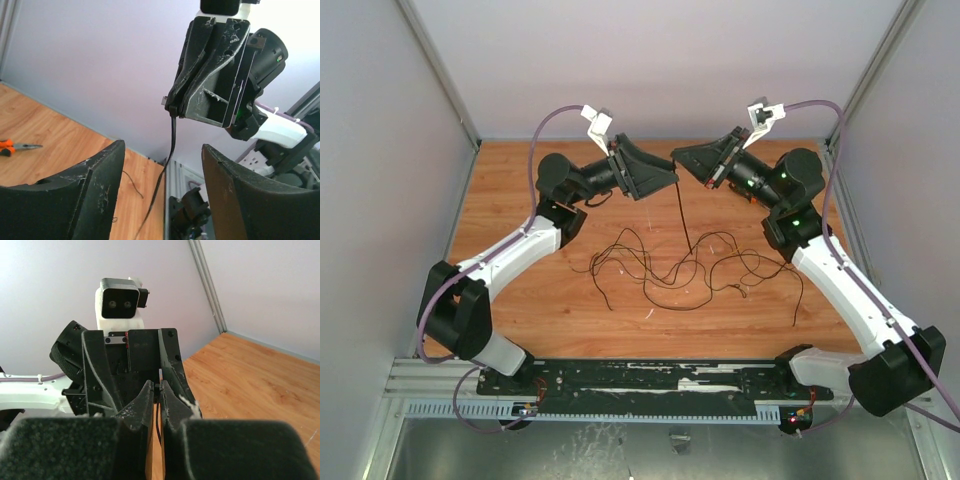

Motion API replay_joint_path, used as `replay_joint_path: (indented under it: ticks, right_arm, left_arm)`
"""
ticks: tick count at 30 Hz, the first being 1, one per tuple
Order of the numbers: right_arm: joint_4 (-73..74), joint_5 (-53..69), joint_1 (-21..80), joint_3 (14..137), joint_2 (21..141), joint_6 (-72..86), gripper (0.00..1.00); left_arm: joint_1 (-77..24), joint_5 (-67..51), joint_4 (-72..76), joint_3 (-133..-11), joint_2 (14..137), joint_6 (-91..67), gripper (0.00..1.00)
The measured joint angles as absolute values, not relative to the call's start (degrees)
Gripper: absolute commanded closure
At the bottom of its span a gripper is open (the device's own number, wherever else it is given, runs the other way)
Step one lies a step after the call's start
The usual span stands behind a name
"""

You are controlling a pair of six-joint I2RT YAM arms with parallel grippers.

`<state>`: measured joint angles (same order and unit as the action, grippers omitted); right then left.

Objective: Zip-tie the wires
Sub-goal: Pick up the ribbon at the center of the board.

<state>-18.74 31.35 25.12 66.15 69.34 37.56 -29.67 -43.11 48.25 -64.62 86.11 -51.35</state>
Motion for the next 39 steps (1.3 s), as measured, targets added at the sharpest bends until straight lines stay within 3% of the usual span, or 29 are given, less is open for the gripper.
replay_joint_path:
  ticks: [10,11,15,17,20,31,39]
  right_arm:
    - [-19.09,31.24,26.11,66.15,70.22,38.44,1.0]
    - [-19.0,31.14,26.11,66.15,70.22,38.35,0.94]
    - [-17.56,29.93,26.13,66.26,70.17,36.99,0.59]
    - [-15.68,28.93,26.13,66.54,70.02,35.33,0.5]
    - [-11.29,26.85,26.11,67.66,69.23,32.49,0.46]
    - [-4.6,30.89,26.2,65.43,64.1,26.52,0.45]
    - [-3.68,33.06,27.05,60.6,66.57,26.61,0.55]
  left_arm:
    - [-29.89,-42.46,49.23,-64.62,86.63,-50.37,0.96]
    - [-29.93,-42.48,49.41,-64.62,86.63,-50.19,1.0]
    - [-30.15,-42.11,49.5,-64.62,86.63,-49.5,1.0]
    - [-30.13,-41.63,49.23,-64.62,86.61,-48.97,1.0]
    - [-30.13,-40.69,48.1,-64.62,86.61,-48.05,1.0]
    - [-30.13,-39.18,46.19,-64.62,86.28,-48.05,1.0]
    - [-30.13,-39.2,46.02,-64.62,84.33,-48.05,1.0]
